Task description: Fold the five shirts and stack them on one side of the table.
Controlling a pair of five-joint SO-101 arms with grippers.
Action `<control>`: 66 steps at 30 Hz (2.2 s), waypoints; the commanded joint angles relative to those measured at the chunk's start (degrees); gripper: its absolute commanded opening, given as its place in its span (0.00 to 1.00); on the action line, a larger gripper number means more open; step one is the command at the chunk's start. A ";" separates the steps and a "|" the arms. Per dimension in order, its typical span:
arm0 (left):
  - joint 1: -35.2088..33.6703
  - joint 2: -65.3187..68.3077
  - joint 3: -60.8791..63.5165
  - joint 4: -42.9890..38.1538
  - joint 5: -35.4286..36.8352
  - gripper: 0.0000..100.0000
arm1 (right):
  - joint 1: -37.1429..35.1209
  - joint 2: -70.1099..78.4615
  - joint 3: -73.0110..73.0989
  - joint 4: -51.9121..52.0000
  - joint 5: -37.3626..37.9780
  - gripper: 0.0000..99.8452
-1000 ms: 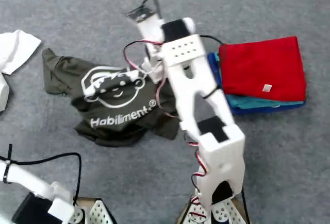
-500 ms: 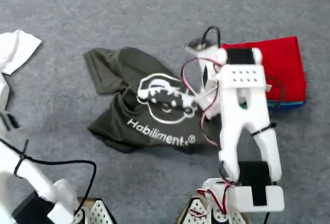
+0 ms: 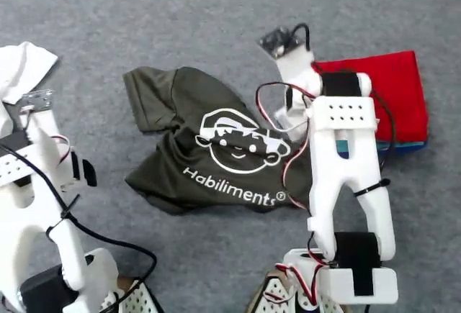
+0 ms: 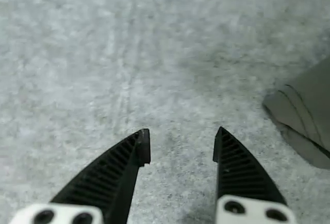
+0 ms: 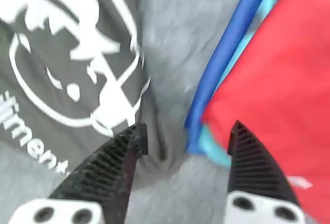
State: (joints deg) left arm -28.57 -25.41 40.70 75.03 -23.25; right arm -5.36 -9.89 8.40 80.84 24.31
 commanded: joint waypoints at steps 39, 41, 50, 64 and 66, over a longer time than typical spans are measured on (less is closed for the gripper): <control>33.76 -1.54 15.47 -18.73 21.27 0.21 | -15.08 53.67 -37.23 -25.05 -15.65 0.19; 33.41 -1.54 17.93 -21.89 21.27 0.21 | -15.08 53.67 -37.23 -25.05 -15.65 0.19; 31.82 -0.31 18.99 -25.93 28.66 0.11 | -15.43 53.76 -37.23 -24.88 -15.56 0.19; 15.65 14.81 -4.48 -9.32 20.22 0.02 | -15.43 53.76 -37.23 -24.79 -15.56 0.19; 9.93 14.64 -11.08 -4.22 15.56 0.02 | -15.43 53.76 -37.23 -24.79 -15.56 0.19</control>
State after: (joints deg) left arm -10.99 -10.73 39.74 63.69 -1.80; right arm -19.69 44.44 -25.80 55.69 9.01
